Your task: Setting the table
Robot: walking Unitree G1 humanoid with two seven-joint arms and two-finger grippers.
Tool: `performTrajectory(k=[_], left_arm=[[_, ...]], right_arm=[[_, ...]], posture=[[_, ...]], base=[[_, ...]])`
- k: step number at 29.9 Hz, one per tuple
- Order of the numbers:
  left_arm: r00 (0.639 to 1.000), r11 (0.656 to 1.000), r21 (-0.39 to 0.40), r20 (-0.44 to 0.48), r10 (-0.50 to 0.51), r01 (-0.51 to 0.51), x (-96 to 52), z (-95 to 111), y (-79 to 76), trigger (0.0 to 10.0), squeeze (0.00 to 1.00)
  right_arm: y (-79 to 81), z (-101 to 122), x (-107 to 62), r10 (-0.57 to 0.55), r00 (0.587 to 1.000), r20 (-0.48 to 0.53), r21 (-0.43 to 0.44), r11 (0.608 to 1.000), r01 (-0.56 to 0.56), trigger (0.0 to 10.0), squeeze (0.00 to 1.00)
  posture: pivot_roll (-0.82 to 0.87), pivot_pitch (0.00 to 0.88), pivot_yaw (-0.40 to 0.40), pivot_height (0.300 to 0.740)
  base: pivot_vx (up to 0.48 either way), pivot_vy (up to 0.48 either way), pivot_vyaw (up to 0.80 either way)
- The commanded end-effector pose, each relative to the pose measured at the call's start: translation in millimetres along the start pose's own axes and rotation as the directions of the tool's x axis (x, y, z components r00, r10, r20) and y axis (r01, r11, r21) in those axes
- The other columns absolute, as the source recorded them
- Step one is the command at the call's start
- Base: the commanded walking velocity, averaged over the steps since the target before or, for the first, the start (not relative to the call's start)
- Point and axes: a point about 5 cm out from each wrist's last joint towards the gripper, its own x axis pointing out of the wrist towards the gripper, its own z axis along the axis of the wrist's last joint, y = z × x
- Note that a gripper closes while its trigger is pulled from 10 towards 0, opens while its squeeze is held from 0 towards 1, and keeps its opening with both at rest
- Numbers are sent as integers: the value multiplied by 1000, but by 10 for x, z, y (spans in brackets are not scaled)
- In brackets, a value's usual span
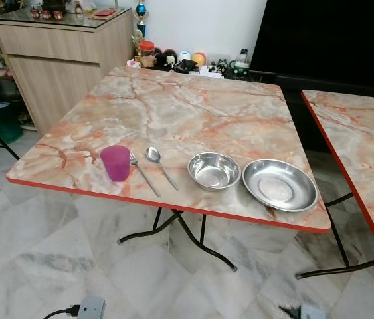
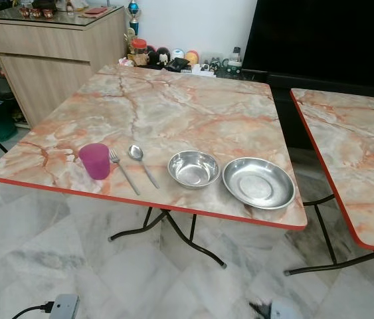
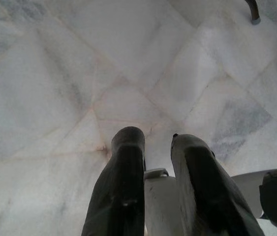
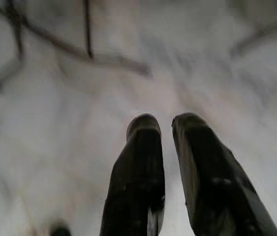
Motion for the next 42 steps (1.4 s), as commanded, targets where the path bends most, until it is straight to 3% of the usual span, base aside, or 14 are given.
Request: performTrajectory(k=[1, 3, 5, 6, 10, 15, 19, 25, 26, 34, 42], left_arm=[[999, 1000, 14, -43, -1, 1, -23, -103, 15, 10000, 0], [999, 1000, 14, -45, -1, 2, -27, -119, 13, 10000, 0], [999, 1000, 14, -46, -1, 2, -28, -121, 13, 10000, 0], [999, 1000, 9, -47, -1, 1, -32, -134, 15, 10000, 0], [999, 1000, 3, -42, 7, -7, -40, -144, 33, 10000, 0], [999, 999, -1, -27, 32, -32, -63, -159, 94, 10000, 0], [998, 999, -4, -37, 54, -54, -96, -214, 163, 10000, 0], [996, 998, -5, -56, 67, -67, -126, -280, 205, 10000, 0], [996, 998, -2, -59, 64, -64, -128, -289, 202, 10000, 0], [997, 999, 2, -58, 51, -51, -124, -299, 172, 10000, 0], [998, 999, 14, -44, 51, -50, -102, -241, 156, 10000, 0]], right_arm=[[13, 293, 52, -3, 989, 146, 3, 1000, 3, 10000, 0], [66, 510, 57, 25, 962, 272, -20, 1000, -21, 10000, 0], [78, 552, 53, 33, 954, 299, -28, 999, -26, 10000, 0], [142, 711, -13, 75, 906, 416, -67, 996, -51, 10000, 0], [331, 976, -174, 141, 812, 566, -103, 990, -99, 10000, 0], [527, 1232, -317, 200, 741, 641, -142, 980, -141, 10000, 0], [617, 1382, -373, 213, 708, 673, -145, 977, -156, 10000, 0], [694, 1556, -400, 177, 696, 696, -84, 983, -166, 10000, 0], [713, 1586, -399, 163, 700, 695, -38, 981, -190, 10000, 0], [701, 1565, -384, 168, 708, 686, -51, 982, -184, 10000, 0], [647, 1596, -370, 138, 712, 688, -22, 985, -170, 10000, 0]], posture=[[96, 0, -75, 740], [96, 0, -79, 740], [95, 0, -81, 740], [91, 0, -86, 740], [78, 0, -92, 740], [76, 0, -94, 740], [89, 0, -97, 740], [92, 0, -90, 740], [93, 0, -89, 740], [94, 0, -88, 740], [94, 0, -86, 740]], base=[[0, 0, 0], [0, 0, 0], [0, 0, 0], [0, 0, 0], [0, 0, 0], [0, 0, 0], [175, 0, 0], [377, 0, 0], [379, 0, -550], [378, 0, -762], [76, 0, 0]])
